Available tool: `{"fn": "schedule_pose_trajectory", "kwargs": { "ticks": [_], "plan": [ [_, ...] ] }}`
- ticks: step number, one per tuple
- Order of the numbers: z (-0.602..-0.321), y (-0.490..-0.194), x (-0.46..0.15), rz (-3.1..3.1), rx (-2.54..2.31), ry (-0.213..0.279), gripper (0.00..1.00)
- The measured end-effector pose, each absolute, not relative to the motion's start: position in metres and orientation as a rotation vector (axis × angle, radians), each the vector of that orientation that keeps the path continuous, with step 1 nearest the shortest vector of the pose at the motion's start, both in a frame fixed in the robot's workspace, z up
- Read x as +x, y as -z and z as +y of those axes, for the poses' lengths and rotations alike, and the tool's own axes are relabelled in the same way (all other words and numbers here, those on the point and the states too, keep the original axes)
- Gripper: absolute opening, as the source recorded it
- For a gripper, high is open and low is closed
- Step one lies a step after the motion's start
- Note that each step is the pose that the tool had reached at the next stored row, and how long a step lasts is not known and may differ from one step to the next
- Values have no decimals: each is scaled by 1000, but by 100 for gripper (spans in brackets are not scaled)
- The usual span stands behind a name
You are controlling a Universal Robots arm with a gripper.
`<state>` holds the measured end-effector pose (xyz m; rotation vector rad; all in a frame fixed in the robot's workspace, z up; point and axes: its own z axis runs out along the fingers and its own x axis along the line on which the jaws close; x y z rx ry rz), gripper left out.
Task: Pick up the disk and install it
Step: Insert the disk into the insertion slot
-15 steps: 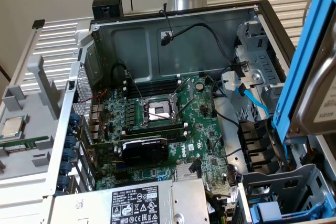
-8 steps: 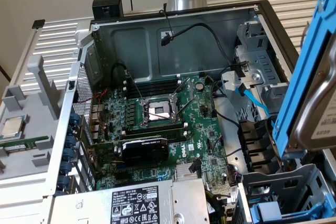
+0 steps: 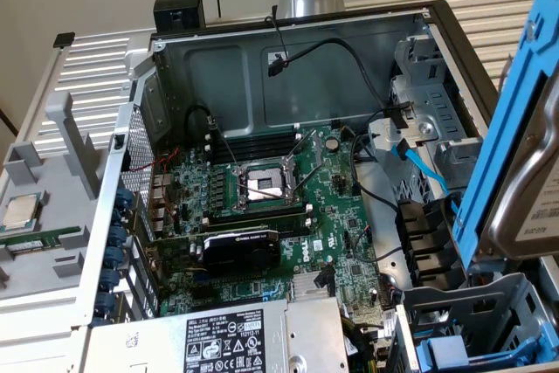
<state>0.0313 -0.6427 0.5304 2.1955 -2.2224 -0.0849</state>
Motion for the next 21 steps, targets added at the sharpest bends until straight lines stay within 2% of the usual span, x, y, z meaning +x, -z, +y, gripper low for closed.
{"fn": "schedule_pose_trajectory", "kwargs": {
  "ticks": [16,21],
  "plan": [
    [-643,-530,31,-2223,2196,85,37],
    [-642,-527,31,-2228,2201,99,37]
  ]
}}
